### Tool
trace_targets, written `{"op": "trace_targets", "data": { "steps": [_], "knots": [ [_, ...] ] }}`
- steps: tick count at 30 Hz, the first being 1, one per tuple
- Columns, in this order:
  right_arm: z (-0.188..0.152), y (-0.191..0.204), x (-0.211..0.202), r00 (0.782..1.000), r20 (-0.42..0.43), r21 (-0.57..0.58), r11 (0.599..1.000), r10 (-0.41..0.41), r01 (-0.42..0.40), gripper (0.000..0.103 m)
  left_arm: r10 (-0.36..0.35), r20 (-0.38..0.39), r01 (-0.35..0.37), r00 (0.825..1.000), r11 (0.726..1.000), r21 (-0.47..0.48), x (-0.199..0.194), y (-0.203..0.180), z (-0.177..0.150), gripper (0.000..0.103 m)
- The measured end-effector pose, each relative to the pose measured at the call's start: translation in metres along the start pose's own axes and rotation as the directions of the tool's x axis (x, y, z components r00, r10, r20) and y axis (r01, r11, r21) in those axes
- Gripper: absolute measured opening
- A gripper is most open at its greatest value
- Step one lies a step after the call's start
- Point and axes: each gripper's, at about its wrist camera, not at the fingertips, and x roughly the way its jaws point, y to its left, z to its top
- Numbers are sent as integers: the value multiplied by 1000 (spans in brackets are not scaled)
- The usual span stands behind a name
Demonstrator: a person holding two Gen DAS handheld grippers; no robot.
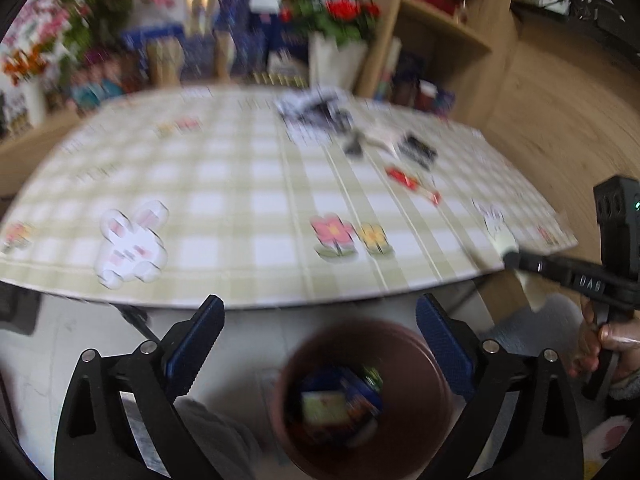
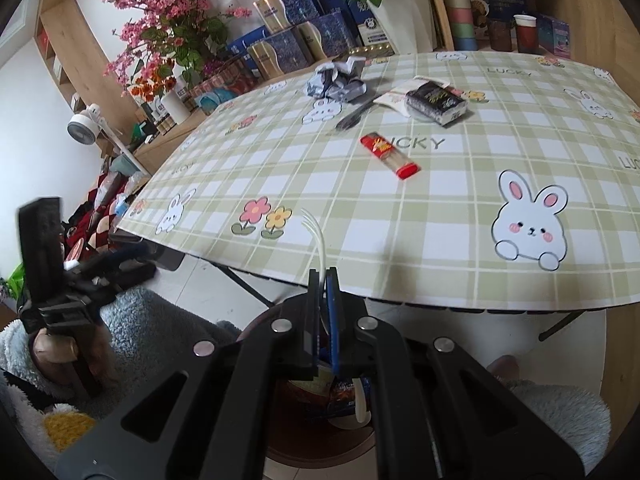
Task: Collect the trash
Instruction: 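Lower the white spoon into the bin and open the right tool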
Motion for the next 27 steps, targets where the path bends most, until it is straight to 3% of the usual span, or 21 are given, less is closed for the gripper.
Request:
{"op": "trace_targets", "data": {
  "steps": [4,24,27],
  "knots": [
    [-8,5,11,1000,-25,-8,1000,-2,1,8,19,58,-20,998,1000,5,-12,3,-1,97],
    [-40,33,51,985,-165,-100,994,-49,32,8,26,-6,-26,1000,1000,-4,-2,7,-17,97],
    [-41,34,52,983,-173,-107,993,-61,43,19,34,1,-34,999,999,-7,-3,7,-17,97]
  ]
}}
